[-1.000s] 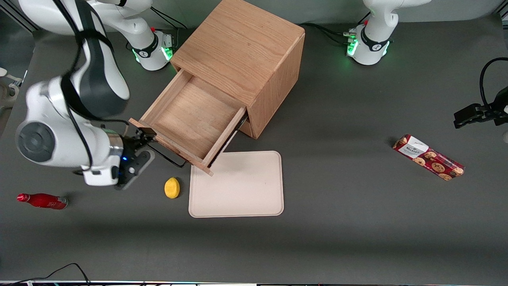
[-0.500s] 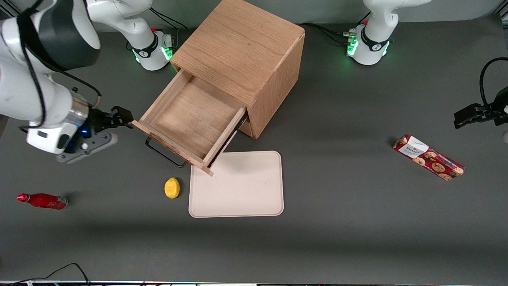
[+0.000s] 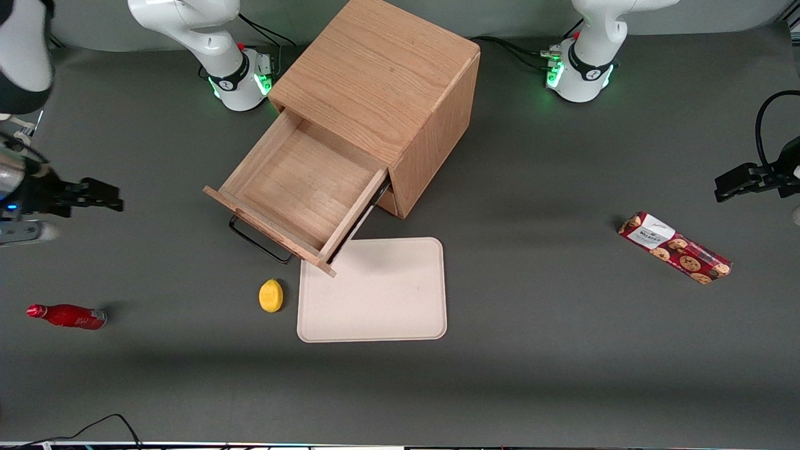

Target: Open upper drawer

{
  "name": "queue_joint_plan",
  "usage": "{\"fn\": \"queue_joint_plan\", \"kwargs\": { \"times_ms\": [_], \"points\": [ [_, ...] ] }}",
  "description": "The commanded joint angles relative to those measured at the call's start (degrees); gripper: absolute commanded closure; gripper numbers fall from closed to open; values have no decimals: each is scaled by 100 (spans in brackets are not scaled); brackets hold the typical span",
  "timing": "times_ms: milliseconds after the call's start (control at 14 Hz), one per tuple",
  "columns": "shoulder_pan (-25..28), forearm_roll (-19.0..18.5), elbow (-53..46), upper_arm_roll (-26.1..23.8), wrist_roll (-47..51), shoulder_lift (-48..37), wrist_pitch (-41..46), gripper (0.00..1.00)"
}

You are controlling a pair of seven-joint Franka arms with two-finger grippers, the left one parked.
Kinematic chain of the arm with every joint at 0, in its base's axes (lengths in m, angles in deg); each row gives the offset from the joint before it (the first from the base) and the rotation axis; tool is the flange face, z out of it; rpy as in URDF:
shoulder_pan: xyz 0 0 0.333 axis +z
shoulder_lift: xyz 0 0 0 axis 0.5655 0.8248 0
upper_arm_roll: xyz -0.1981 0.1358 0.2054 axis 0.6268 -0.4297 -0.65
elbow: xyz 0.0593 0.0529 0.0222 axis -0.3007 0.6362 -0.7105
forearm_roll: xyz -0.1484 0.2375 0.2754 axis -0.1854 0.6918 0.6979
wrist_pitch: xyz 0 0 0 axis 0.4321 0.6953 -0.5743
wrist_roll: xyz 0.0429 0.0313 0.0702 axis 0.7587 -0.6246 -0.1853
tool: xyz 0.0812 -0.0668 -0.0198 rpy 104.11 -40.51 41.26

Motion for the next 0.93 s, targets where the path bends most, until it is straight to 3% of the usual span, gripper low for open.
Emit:
{"fn": "queue_joint_plan", "kwargs": {
  "times_ms": [0, 214, 857],
  "points": [
    [-48, -37, 79, -43, 206, -309, 183, 0],
    [-259, -28, 1272, -60, 515, -1082, -367, 0],
    [-452, -107, 942, -113, 524, -970, -316, 0]
  ]
}}
